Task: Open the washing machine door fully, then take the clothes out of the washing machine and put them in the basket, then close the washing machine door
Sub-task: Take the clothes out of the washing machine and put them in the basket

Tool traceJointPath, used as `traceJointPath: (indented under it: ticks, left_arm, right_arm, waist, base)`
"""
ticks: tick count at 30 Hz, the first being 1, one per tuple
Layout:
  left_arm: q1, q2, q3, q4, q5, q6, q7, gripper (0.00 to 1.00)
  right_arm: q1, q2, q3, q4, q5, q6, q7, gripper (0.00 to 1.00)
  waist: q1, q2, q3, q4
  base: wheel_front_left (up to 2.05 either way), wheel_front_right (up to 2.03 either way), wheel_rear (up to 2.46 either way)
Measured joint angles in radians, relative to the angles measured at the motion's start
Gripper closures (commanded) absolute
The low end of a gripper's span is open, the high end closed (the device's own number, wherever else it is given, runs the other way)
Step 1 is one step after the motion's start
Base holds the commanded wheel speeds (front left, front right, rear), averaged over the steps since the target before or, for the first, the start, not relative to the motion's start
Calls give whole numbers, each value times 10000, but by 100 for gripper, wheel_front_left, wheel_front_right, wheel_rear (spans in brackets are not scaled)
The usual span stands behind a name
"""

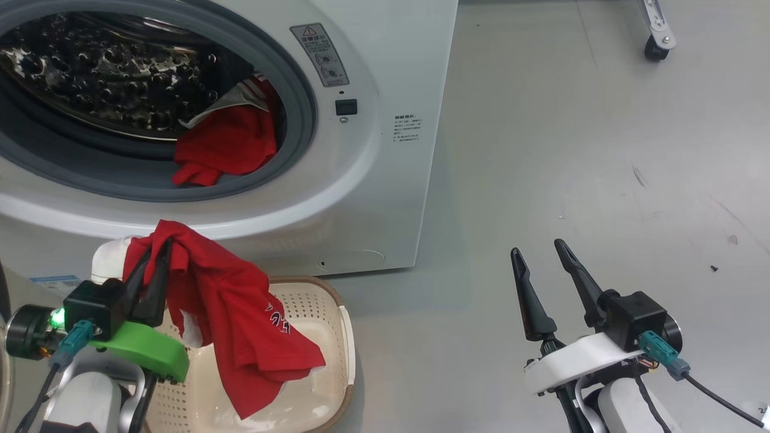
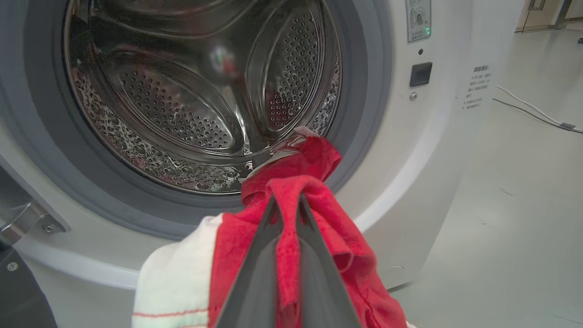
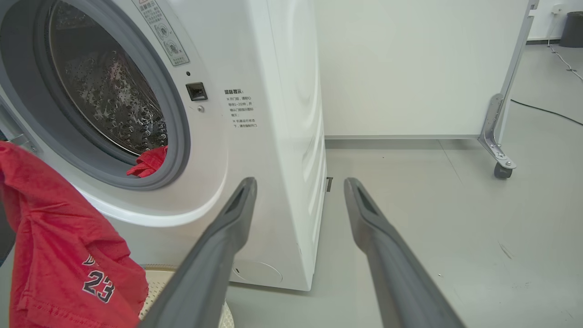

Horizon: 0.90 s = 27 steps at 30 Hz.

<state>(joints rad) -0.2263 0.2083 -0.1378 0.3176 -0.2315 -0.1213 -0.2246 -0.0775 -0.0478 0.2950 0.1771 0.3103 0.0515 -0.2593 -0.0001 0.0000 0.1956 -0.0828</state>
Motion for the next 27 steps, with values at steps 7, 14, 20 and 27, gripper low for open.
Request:
traceJointPath:
  ticks: [7,14,20,27]
  left_arm:
    - [0,201,-109,345,48,-29,228,100]
    - [-58,357,-293,727,123,-29,418,100]
    - [-330,550,-439,1181,132,-31,633,100]
    - [-557,585,-606,1682,130,-31,865,100]
  right_arm:
    - [-292,-2,35,-205,-33,-13,0,0]
    - [-601,-4,79,-385,-36,-27,0,0]
    - [-893,-6,228,-504,-35,-115,0,0]
    - [-1092,-8,322,-616,-33,-203,0,0]
  waist:
    - [1,0,617,-138]
    - [0,0,1263,-309]
    - [1,0,1786,-481]
    - [1,0,2249,-691]
  base:
    - [0,0,0]
    - [0,0,0]
    - [0,0,0]
    - [0,0,0]
